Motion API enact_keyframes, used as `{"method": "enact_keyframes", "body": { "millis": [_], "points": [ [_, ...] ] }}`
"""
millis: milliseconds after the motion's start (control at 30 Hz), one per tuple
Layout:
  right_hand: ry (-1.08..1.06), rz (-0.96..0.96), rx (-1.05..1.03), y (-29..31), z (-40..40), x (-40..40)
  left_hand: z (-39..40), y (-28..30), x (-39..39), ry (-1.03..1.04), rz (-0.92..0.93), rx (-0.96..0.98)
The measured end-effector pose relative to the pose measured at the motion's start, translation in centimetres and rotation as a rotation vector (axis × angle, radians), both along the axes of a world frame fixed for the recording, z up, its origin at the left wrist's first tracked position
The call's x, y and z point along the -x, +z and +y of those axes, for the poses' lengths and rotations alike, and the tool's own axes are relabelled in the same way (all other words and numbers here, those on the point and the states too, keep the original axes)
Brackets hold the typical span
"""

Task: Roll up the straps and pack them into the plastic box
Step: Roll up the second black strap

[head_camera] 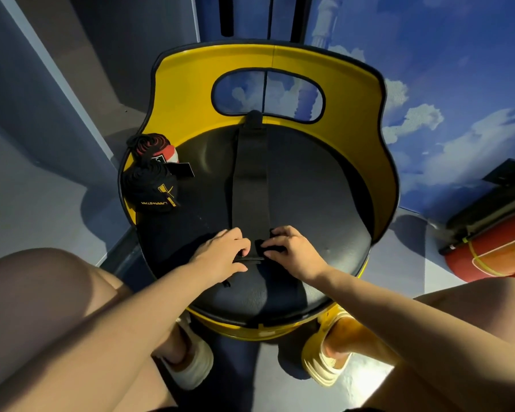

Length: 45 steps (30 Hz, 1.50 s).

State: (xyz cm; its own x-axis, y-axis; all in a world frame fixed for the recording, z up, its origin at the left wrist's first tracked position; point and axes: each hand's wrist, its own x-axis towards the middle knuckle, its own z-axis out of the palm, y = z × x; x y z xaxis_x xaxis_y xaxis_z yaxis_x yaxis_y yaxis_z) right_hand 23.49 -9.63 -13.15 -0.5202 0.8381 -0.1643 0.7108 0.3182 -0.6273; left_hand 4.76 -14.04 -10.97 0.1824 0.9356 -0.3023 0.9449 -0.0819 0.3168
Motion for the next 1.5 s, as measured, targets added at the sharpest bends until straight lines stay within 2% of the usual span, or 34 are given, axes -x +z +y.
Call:
{"method": "enact_keyframes", "body": {
  "millis": [167, 467, 633, 767, 867, 1000, 1133, 1267, 1400, 1500],
  "points": [
    [0.03, -0.046, -0.086, 0.2, -0.5, 0.2, 0.2, 0.5, -0.3, -0.023, 0.001, -0.015],
    [0.205, -0.162, -0.318, 3.3, -1.1, -0.2, 1.8, 2.6, -0.2, 0.203, -0.08, 0.177],
    [0.183, -0.119, -0.238, 1.6, -0.9, 0.9, 1.5, 2.0, 0.3, 0.236, -0.2, 0.25],
    [0.063, -0.06, -0.113, 0.6, 0.5, 1.7, 2.0, 1.5, 0.3, 0.243, -0.209, 0.23],
    [0.062, -0.053, -0.091, 0.3, 0.9, 1.9, 2.1, 1.0, 0.4, 0.28, -0.234, 0.21],
    [0.061, -0.039, -0.09, 0.0, 0.9, 2.0, 1.9, 0.9, 0.1, 0.2, -0.139, 0.065],
    [0.038, -0.032, -0.079, 0.1, 1.2, 2.0, 1.6, 1.3, -0.3, -0.052, 0.022, -0.065],
    [0.165, -0.151, -0.274, -0.3, 1.4, 1.8, 1.4, 0.7, 0.0, -0.249, 0.174, -0.138],
    [0.317, -0.197, -0.557, 0.0, 1.2, 1.7, 1.6, 0.0, 0.3, -0.227, 0.164, -0.168],
    [0.452, -0.169, -0.57, 0.0, 1.2, 1.0, 1.6, -0.2, 0.4, -0.163, 0.094, -0.14]
  ]
}}
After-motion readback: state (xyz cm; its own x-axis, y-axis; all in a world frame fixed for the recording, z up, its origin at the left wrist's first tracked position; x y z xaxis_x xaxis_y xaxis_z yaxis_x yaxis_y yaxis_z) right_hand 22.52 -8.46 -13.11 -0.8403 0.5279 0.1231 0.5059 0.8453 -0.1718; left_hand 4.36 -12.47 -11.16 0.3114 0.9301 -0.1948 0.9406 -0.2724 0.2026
